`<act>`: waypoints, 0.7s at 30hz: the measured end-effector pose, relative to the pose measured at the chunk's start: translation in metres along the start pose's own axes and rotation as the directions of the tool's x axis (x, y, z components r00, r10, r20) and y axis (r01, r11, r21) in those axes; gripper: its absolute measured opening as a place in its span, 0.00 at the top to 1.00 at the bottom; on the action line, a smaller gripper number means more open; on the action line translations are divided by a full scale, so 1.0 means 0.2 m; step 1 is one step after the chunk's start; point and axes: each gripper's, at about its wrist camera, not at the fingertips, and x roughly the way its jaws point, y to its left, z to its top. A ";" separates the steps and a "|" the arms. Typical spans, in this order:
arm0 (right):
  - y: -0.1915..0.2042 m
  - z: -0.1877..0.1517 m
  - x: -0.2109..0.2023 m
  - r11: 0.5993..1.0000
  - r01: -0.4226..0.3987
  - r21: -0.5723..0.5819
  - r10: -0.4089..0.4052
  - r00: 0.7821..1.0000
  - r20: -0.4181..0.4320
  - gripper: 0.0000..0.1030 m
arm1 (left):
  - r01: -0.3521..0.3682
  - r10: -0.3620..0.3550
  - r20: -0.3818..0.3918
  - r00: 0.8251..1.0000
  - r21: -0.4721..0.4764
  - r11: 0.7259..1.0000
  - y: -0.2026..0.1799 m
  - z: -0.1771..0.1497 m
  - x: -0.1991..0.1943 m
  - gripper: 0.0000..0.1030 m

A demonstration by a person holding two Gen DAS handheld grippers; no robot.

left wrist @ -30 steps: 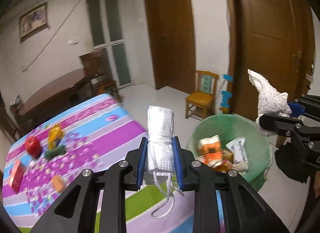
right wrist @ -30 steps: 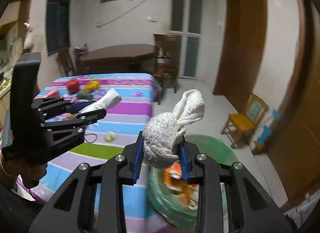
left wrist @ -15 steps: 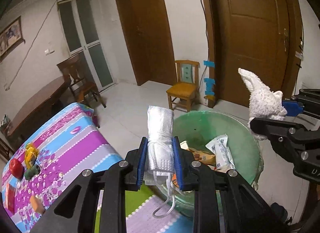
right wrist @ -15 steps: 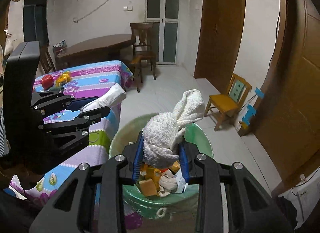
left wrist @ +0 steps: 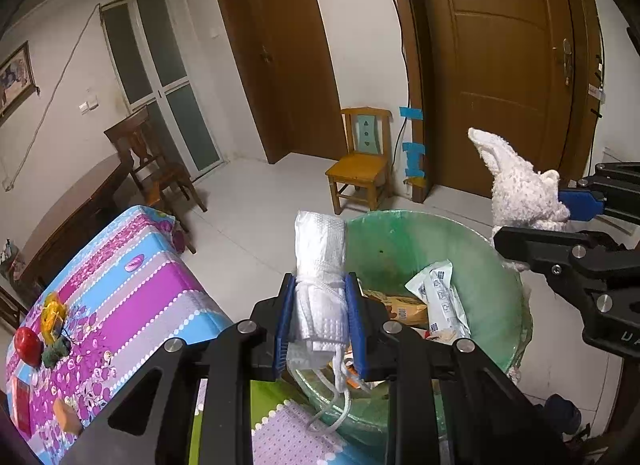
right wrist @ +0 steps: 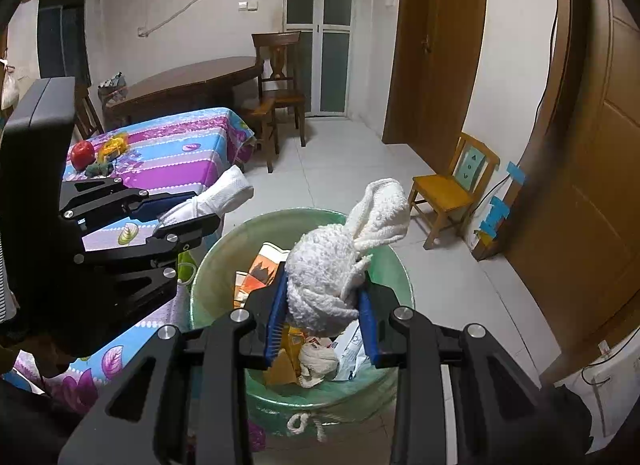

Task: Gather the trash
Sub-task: 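Carry the mask packet and white towel with both tools over the bin, then open both tools to drop the mask packet and towel into the bin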

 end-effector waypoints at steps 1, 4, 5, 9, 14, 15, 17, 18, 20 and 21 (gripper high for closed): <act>0.00 0.00 0.01 1.000 0.002 -0.002 -0.002 1.000 -0.002 0.71 | 0.000 0.000 -0.002 1.000 0.001 1.000 0.00 0.00 0.01 0.74; 0.00 0.02 0.04 1.000 0.014 -0.016 -0.014 1.000 -0.012 0.68 | 0.005 -0.004 -0.009 1.000 0.003 1.000 0.00 0.01 0.03 0.74; -0.01 0.02 0.05 0.999 0.025 -0.022 -0.026 1.000 -0.014 0.66 | 0.006 -0.006 -0.013 1.000 0.002 1.000 0.01 0.01 0.05 0.74; -0.04 0.02 0.09 0.997 0.063 -0.033 -0.064 0.998 -0.023 0.52 | 0.015 -0.014 -0.050 0.999 0.013 1.000 0.01 0.01 0.12 0.50; -0.07 0.01 0.09 0.998 0.056 -0.014 -0.056 0.998 -0.018 0.52 | 0.005 -0.005 -0.044 0.999 0.006 1.000 0.05 -0.01 0.14 0.47; -0.07 0.01 0.08 0.998 0.055 -0.010 -0.056 0.998 -0.017 0.52 | 0.004 -0.004 -0.045 0.999 -0.001 1.000 0.07 -0.02 0.14 0.47; -0.07 0.01 0.08 0.999 0.052 -0.007 -0.052 0.999 -0.017 0.52 | 0.006 -0.007 -0.046 0.999 -0.015 1.000 0.10 -0.03 0.14 0.47; -0.07 0.01 0.08 0.999 0.051 -0.005 -0.051 0.999 -0.016 0.52 | 0.004 -0.005 -0.046 0.999 -0.021 1.000 0.12 -0.03 0.14 0.47; -0.06 0.01 0.08 0.999 0.044 -0.006 -0.044 0.999 -0.016 0.52 | -0.001 0.000 -0.046 0.999 -0.036 0.999 0.16 -0.04 0.13 0.47; -0.05 0.01 0.08 0.999 0.042 -0.008 -0.042 0.999 -0.014 0.52 | -0.002 -0.001 -0.047 0.999 -0.046 0.999 0.18 -0.05 0.13 0.47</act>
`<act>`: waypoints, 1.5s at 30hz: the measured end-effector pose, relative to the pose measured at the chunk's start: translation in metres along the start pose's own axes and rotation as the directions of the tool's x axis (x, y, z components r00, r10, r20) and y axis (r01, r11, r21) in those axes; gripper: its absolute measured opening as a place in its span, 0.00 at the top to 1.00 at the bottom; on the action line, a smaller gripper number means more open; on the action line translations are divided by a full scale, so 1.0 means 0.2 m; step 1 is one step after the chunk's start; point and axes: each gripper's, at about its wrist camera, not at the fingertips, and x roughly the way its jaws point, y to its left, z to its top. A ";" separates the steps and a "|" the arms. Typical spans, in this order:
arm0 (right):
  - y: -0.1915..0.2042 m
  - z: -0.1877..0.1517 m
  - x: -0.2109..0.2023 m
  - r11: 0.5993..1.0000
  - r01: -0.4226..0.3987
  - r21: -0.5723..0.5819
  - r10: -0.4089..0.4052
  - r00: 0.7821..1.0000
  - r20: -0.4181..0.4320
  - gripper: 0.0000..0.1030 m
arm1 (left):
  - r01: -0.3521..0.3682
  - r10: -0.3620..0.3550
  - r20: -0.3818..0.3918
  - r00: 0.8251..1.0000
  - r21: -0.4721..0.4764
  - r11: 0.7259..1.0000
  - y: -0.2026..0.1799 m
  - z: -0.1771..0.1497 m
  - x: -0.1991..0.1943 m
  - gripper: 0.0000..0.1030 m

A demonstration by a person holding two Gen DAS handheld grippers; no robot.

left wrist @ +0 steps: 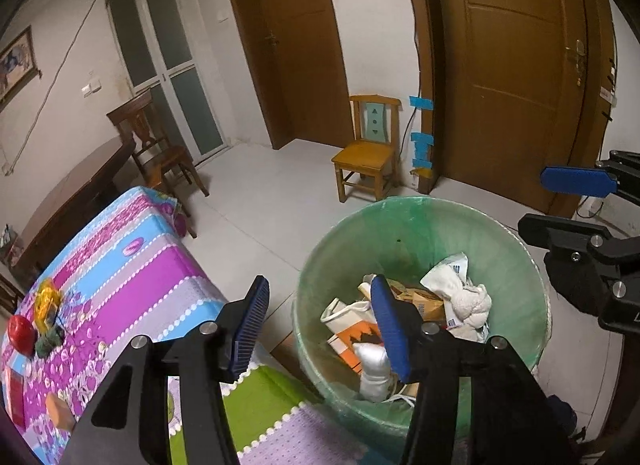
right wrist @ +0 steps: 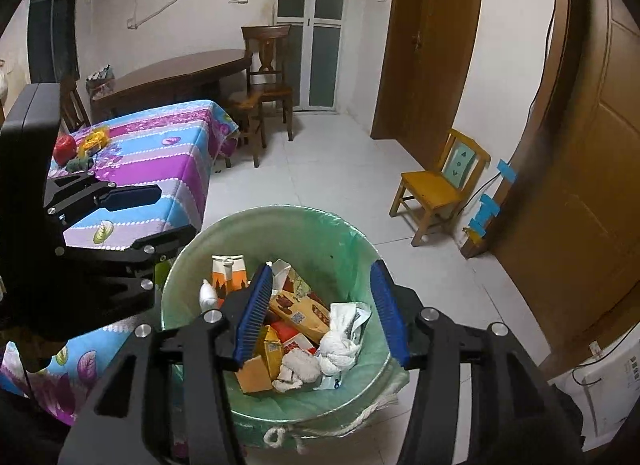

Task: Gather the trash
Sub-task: 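Open both tools to drop the mask packet and towel into the bin, then move both open tools back over the table toward the scrubber and sponge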

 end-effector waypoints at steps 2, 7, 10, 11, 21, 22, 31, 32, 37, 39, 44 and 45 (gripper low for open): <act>0.03 0.00 0.00 1.000 -0.011 -0.003 0.011 1.000 0.006 0.52 | -0.008 0.008 0.003 1.000 -0.012 1.000 0.03 -0.02 -0.01 0.47; 0.12 0.01 -0.02 0.999 -0.053 -0.012 0.053 0.998 0.040 0.52 | -0.055 0.055 0.010 0.998 -0.052 0.997 0.15 -0.13 -0.08 0.47; 0.21 0.01 -0.04 0.996 -0.082 -0.027 0.084 0.993 0.080 0.52 | -0.080 0.082 0.011 0.997 -0.091 0.993 0.27 -0.20 -0.12 0.47; 0.24 0.01 -0.04 0.995 -0.094 -0.032 0.096 0.991 0.095 0.52 | -0.095 0.097 0.009 0.995 -0.110 0.989 0.33 -0.24 -0.15 0.47; 0.68 0.06 0.06 0.944 -0.315 -0.097 0.322 0.945 0.065 0.52 | -0.174 0.169 -0.043 0.985 -0.298 0.939 1.05 -0.50 -0.42 0.40; 0.74 0.07 0.08 0.936 -0.334 -0.112 0.341 0.938 0.056 0.52 | -0.186 0.181 -0.046 0.982 -0.300 0.936 1.14 -0.53 -0.47 0.38; 1.38 0.19 0.17 0.816 -0.521 -0.251 0.530 0.847 -0.036 0.52 | -0.190 0.173 -0.095 0.980 -0.219 0.957 1.79 -0.72 -0.59 0.34; 1.46 0.21 0.19 0.799 -0.537 -0.271 0.546 0.836 -0.051 0.52 | -0.157 0.139 -0.096 0.986 -0.213 0.964 1.84 -0.73 -0.58 0.34; 1.77 0.27 0.28 0.745 -0.581 -0.328 0.578 0.808 -0.118 0.52 | -0.103 0.094 -0.090 0.992 -0.105 0.989 2.07 -0.81 -0.44 0.24; 1.86 0.29 0.34 0.733 -0.590 -0.338 0.579 0.802 -0.146 0.52 | -0.051 0.044 -0.089 0.995 -0.086 0.995 2.10 -0.82 -0.39 0.22; 2.01 0.35 0.45 0.721 -0.600 -0.347 0.578 0.796 -0.178 0.52 | -0.028 0.025 -0.089 0.996 -0.038 0.999 2.19 -0.80 -0.21 0.21; 2.02 0.36 0.46 0.719 -0.602 -0.347 0.578 0.796 -0.182 0.52 | -0.017 0.013 -0.085 0.996 -0.045 0.999 2.22 -0.80 -0.18 0.21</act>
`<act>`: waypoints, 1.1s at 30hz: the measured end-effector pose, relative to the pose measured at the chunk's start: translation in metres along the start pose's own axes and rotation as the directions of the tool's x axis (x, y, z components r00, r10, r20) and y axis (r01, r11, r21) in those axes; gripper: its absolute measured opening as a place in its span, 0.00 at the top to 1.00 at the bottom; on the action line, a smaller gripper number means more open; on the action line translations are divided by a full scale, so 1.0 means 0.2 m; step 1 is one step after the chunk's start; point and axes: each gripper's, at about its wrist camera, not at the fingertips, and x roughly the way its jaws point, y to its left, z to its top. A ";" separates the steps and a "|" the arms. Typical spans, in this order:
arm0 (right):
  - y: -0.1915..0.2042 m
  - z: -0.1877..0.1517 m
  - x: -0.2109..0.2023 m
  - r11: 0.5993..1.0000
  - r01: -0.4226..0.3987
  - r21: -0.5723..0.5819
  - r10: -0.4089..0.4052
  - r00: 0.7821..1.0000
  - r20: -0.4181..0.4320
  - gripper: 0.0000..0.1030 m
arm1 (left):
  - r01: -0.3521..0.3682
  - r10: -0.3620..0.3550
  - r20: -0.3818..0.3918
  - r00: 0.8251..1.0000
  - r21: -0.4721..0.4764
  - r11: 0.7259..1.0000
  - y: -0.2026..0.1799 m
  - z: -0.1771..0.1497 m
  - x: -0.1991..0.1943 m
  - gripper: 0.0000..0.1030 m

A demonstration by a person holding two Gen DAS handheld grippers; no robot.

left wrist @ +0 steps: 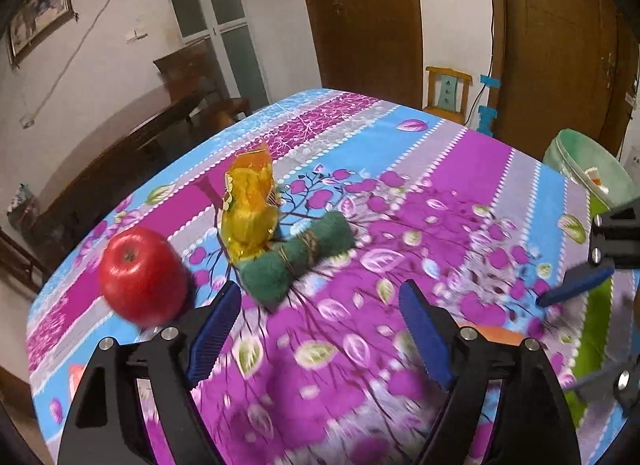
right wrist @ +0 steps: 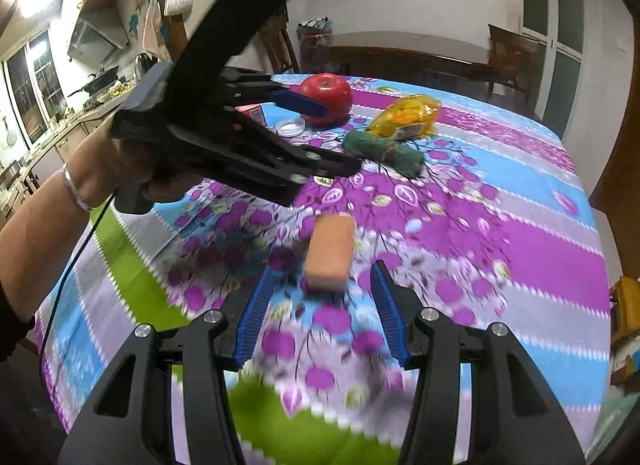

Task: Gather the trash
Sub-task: 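Move both open tools back over the table toward the scrubber and sponge, then grasp the green scrubber with left tool while right tool grasps the orange sponge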

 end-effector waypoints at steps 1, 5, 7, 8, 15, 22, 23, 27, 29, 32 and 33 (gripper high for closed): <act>0.00 0.02 0.02 1.000 -0.001 0.002 0.001 1.000 -0.004 0.52 | 0.006 -0.006 0.003 1.000 -0.006 1.000 0.02 0.01 0.02 0.21; -0.03 0.04 0.08 1.000 -0.008 0.028 0.009 1.000 -0.016 0.53 | 0.030 -0.030 -0.011 0.999 -0.024 0.999 0.08 0.06 0.13 0.21; -0.03 0.04 0.12 0.999 -0.006 0.034 0.008 0.999 -0.035 0.58 | 0.042 -0.042 -0.022 0.999 -0.032 0.999 0.09 0.07 0.18 0.21; -0.03 0.04 0.13 0.999 -0.003 0.034 0.005 0.999 -0.042 0.59 | 0.044 -0.045 -0.025 0.999 -0.027 0.999 0.08 0.08 0.20 0.21; -0.03 0.02 0.14 0.999 -0.005 0.035 0.007 0.999 -0.050 0.73 | -0.004 0.006 -0.074 0.997 0.034 0.999 0.02 0.07 0.34 0.23; -0.02 -0.04 0.04 0.998 -0.022 0.054 0.023 1.000 -0.014 0.77 | -0.068 0.063 -0.066 0.996 -0.092 0.993 0.07 0.04 0.20 0.81; -0.02 -0.07 -0.01 0.998 -0.025 0.057 0.025 1.000 0.000 0.77 | -0.062 0.057 -0.049 0.997 -0.112 0.992 0.06 0.02 0.14 0.82; 0.00 -0.18 -0.22 0.996 -0.031 0.086 0.026 0.998 0.059 0.77 | -0.001 0.004 0.028 1.000 -0.118 0.993 -0.09 -0.10 -0.12 0.84; 0.01 -0.24 -0.35 0.993 -0.030 0.111 0.019 0.995 0.098 0.77 | 0.020 -0.014 0.044 0.999 -0.140 0.990 -0.15 -0.14 -0.22 0.84; 0.02 -0.34 -0.51 0.989 -0.011 0.146 -0.010 0.990 0.141 0.77 | 0.040 -0.034 0.030 0.999 -0.207 0.977 -0.32 -0.23 -0.36 0.84; 0.02 -0.37 -0.56 0.988 0.006 0.157 -0.029 0.988 0.149 0.77 | 0.025 -0.021 0.023 1.000 -0.217 0.976 -0.39 -0.25 -0.40 0.84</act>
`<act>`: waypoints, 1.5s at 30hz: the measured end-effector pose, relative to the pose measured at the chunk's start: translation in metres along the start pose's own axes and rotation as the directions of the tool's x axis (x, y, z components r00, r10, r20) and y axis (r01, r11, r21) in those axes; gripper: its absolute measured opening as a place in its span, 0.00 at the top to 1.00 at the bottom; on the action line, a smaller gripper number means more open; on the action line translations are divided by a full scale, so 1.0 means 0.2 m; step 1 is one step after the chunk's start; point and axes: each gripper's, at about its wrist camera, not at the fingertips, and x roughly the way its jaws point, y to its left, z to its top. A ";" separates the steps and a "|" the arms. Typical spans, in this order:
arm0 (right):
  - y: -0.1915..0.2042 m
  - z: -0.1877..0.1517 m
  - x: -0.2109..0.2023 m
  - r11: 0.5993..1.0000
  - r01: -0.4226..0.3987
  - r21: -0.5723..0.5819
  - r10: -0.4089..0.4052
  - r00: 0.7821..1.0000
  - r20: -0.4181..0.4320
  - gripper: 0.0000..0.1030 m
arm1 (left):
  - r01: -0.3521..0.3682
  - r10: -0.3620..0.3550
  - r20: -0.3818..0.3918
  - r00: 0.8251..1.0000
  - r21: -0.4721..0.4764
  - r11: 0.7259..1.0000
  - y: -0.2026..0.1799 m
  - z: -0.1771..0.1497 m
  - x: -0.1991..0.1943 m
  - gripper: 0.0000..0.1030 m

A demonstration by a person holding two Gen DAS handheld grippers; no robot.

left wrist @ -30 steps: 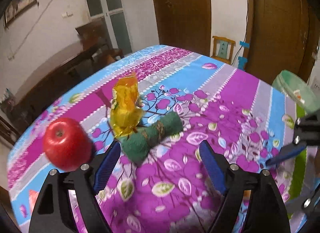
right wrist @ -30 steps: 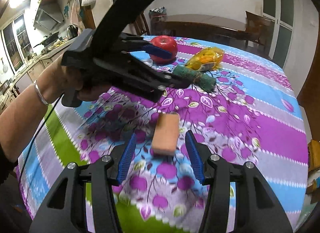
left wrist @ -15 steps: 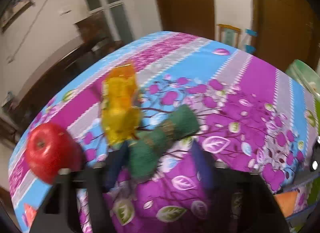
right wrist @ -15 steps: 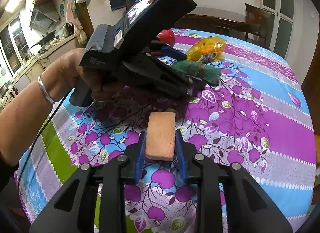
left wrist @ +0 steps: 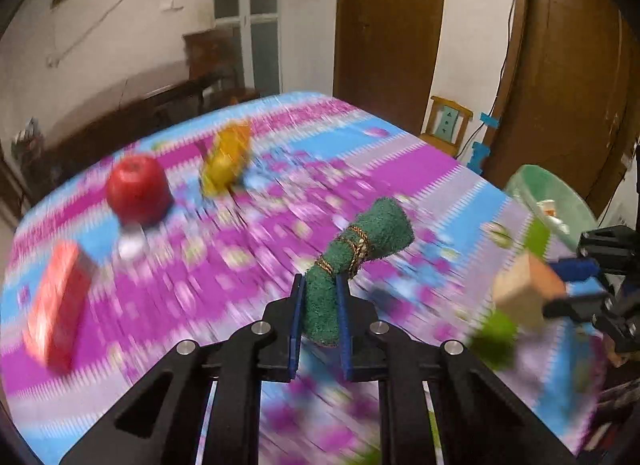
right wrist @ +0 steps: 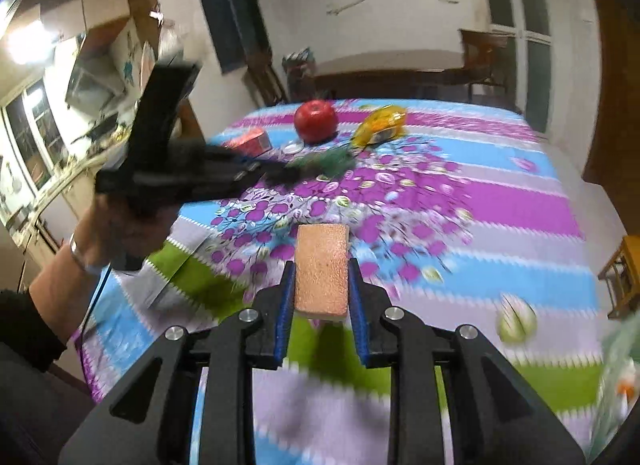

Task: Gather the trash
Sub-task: 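Grasp the green scrubber with left tool while right tool grasps the orange sponge, then carry the green scrubber and orange sponge with both tools over the bin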

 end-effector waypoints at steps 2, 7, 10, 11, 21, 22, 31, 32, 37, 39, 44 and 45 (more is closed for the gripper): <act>-0.02 -0.06 -0.10 0.999 0.039 0.019 -0.039 0.999 0.020 0.77 | -0.016 0.016 0.001 1.000 -0.001 1.000 -0.15 -0.06 -0.06 0.84; -0.10 -0.19 -0.31 0.990 0.127 0.065 -0.130 0.991 0.042 0.77 | -0.044 0.044 0.010 0.999 -0.020 0.999 -0.47 -0.16 -0.16 0.84; -0.17 -0.26 -0.44 0.976 0.194 0.098 -0.200 0.978 0.058 0.77 | -0.007 0.007 0.020 1.000 -0.027 1.000 -0.68 -0.17 -0.18 0.84; -0.20 -0.28 -0.47 0.971 0.216 0.106 -0.223 0.973 0.061 0.77 | 0.007 -0.007 0.028 1.000 -0.025 1.000 -0.76 -0.16 -0.19 0.84; -0.55 -0.31 -0.91 0.880 0.445 0.166 -0.463 0.881 0.097 0.77 | 0.007 -0.018 0.101 0.995 0.112 0.994 -1.45 0.14 -0.09 0.84; -0.60 -0.31 -0.95 0.872 0.458 0.174 -0.478 0.873 0.094 0.77 | 0.013 -0.026 0.106 0.994 0.121 0.993 -1.52 0.19 -0.07 0.84; -0.94 -0.28 -1.10 0.799 0.561 0.218 -0.577 0.817 0.011 0.77 | 0.040 -0.062 0.115 0.991 0.186 0.982 -1.93 0.50 0.13 0.84; -0.97 -0.29 -1.11 0.795 0.563 0.226 -0.578 0.816 0.001 0.77 | 0.040 -0.062 0.111 0.992 0.189 0.981 -1.97 0.53 0.16 0.84; -1.05 -0.31 -1.12 0.783 0.576 0.233 -0.587 0.809 -0.030 0.77 | 0.036 -0.055 0.089 0.994 0.204 0.978 -2.06 0.61 0.29 0.84; -1.08 -0.32 -1.11 0.783 0.576 0.236 -0.584 0.811 -0.040 0.77 | 0.035 -0.052 0.078 0.996 0.208 0.978 -2.09 0.62 0.34 0.84; -1.15 -0.36 -1.07 0.784 0.565 0.255 -0.569 0.820 -0.068 0.77 | 0.031 -0.043 0.049 0.998 0.223 0.974 -2.13 0.62 0.45 0.84; -1.15 -0.36 -1.06 0.784 0.566 0.257 -0.568 0.820 -0.072 0.77 | 0.029 -0.040 0.044 0.998 0.226 0.974 -2.13 0.61 0.47 0.84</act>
